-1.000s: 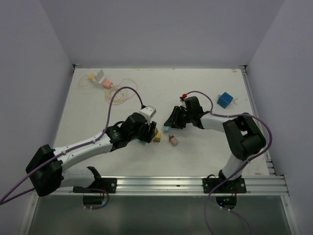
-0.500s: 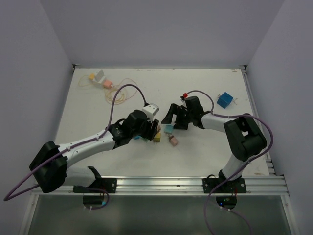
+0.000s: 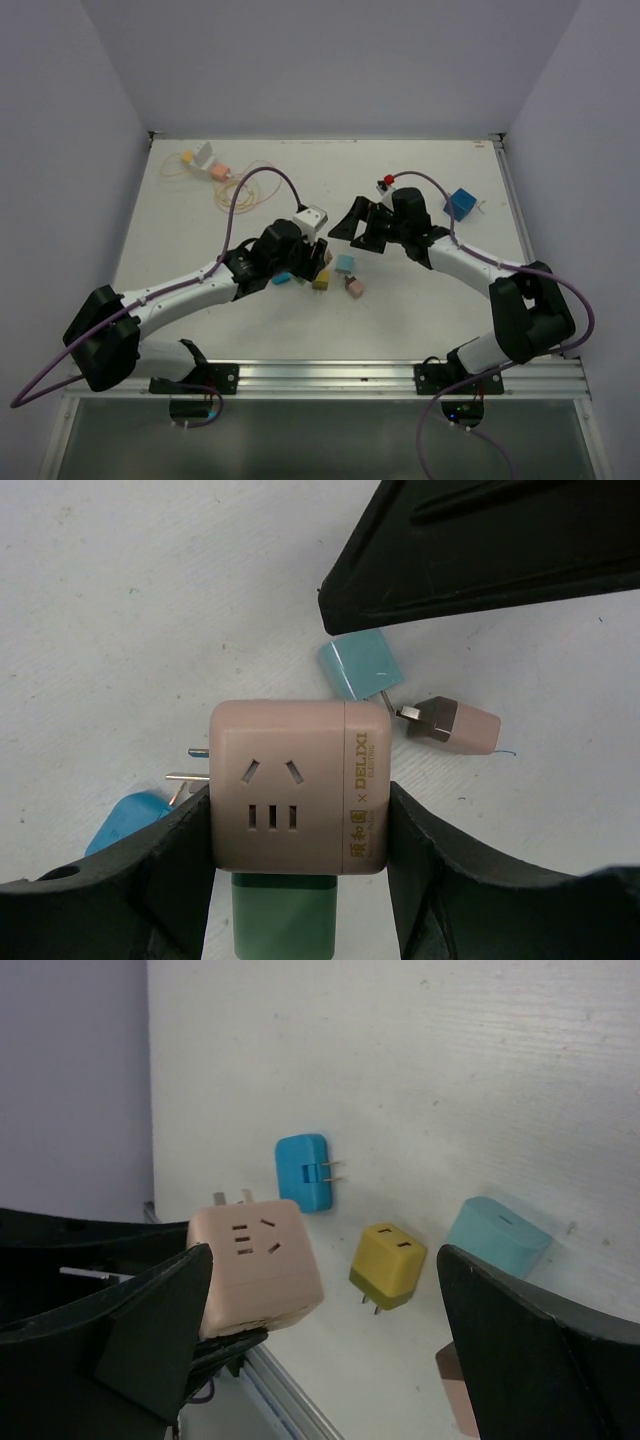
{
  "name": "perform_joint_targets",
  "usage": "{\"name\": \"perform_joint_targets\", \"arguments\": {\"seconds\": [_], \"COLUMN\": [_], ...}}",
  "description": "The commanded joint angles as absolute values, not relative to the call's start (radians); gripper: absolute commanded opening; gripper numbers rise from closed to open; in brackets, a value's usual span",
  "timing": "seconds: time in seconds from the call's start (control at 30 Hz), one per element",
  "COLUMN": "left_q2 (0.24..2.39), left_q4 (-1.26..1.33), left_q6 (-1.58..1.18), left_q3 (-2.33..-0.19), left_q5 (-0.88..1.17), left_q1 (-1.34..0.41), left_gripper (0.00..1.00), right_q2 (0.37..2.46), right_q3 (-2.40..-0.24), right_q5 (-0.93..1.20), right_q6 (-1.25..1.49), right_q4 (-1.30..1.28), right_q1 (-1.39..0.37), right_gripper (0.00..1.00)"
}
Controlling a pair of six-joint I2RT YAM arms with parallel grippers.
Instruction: Pull the plug off the socket
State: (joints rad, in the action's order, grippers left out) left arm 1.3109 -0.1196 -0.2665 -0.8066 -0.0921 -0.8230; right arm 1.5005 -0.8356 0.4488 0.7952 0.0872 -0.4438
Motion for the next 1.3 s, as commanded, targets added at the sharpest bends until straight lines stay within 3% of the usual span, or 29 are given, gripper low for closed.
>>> {"name": "perform_joint_targets", "arguments": {"seconds": [0.0, 0.53, 0.73, 0.83, 1.07, 1.1, 1.17, 1.27], "left_q2": [1.316, 1.373, 1.371, 1.368, 1.367, 1.362, 1.361, 1.348], "left_q4": [-0.028, 0.049, 0.069, 0.077, 0.064, 0.06, 0.055, 0.037], "left_q6": [-0.239, -0.229, -0.239, -0.253, -0.27, -0.276, -0.281, -0.282], "left_q3": [-0.874, -0.962, -0.973, -0.962, -0.959, -0.956, -0.959, -0.957], "left_q5": [-0.098, -0.061, -0.029, -0.028, -0.066, -0.071, -0.071, -0.064], "left_q1": [-0.815, -0.815, -0.815, -0.816, -0.815, -0.813, -0.811, -0.804], "left_gripper": [0.0, 0.0, 0.0, 0.0, 0.0, 0.04, 0.28, 0.62], "right_q2": [1.456, 1.43, 1.439, 1.442, 1.414, 1.411, 1.405, 1.402], "right_q3": [-0.812, -0.767, -0.756, -0.756, -0.756, -0.756, -0.759, -0.765], "right_q5": [0.537, 0.594, 0.598, 0.609, 0.6, 0.598, 0.592, 0.588], "right_q6": [0.86, 0.936, 0.937, 0.943, 0.907, 0.904, 0.884, 0.871], "right_q4": [0.158, 0.294, 0.316, 0.333, 0.298, 0.29, 0.269, 0.25], "right_q1": [-0.443, -0.477, -0.477, -0.477, -0.476, -0.477, -0.477, -0.477], "right_gripper": [0.99, 0.99, 0.91, 0.73, 0.12, 0.08, 0.0, 0.0]}}
